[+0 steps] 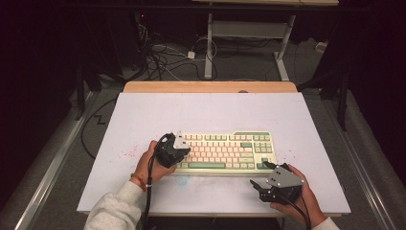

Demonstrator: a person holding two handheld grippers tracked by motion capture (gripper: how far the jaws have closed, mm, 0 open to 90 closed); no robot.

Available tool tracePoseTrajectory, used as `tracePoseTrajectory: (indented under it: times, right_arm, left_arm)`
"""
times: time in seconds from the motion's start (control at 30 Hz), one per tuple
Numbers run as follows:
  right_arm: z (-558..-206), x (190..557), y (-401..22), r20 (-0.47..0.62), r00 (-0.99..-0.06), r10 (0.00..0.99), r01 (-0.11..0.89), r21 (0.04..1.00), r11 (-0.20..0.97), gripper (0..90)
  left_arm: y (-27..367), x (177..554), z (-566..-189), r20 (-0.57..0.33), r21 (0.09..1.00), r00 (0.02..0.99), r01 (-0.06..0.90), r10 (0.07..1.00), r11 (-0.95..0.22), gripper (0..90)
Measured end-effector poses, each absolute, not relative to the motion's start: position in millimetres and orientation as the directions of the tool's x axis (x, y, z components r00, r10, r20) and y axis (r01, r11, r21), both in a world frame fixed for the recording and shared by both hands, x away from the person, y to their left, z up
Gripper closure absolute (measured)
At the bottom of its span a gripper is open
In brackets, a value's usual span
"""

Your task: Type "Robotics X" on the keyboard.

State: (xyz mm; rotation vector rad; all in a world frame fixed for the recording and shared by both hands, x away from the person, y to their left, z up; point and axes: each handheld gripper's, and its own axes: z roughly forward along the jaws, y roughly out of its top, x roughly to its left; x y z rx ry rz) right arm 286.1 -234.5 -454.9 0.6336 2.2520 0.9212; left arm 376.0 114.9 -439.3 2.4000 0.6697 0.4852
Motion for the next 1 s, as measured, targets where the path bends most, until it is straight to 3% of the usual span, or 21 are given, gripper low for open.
tracePoseTrajectory:
  times: [0.3,0.57,1.0]
  right_arm:
    - [-454.5,286.0,-234.8,-0.361,-0.694,0.623,0.191,0.742,0.643,26.4]
    - [-454.4,286.3,-235.3,-0.361,-0.69,0.627,0.194,0.742,0.641,26.3]
    - [-454.2,286.3,-235.4,-0.361,-0.69,0.628,0.194,0.743,0.641,26.3]
  left_arm:
    - [115.2,372.7,-436.8,0.198,0.644,0.806,0.322,0.558,-0.694,78.3]
    - [115.4,367.2,-433.7,0.227,0.671,0.785,0.302,0.576,-0.677,57.7]
    - [115.8,362.5,-433.2,0.256,0.696,0.761,0.283,0.597,-0.66,34.9]
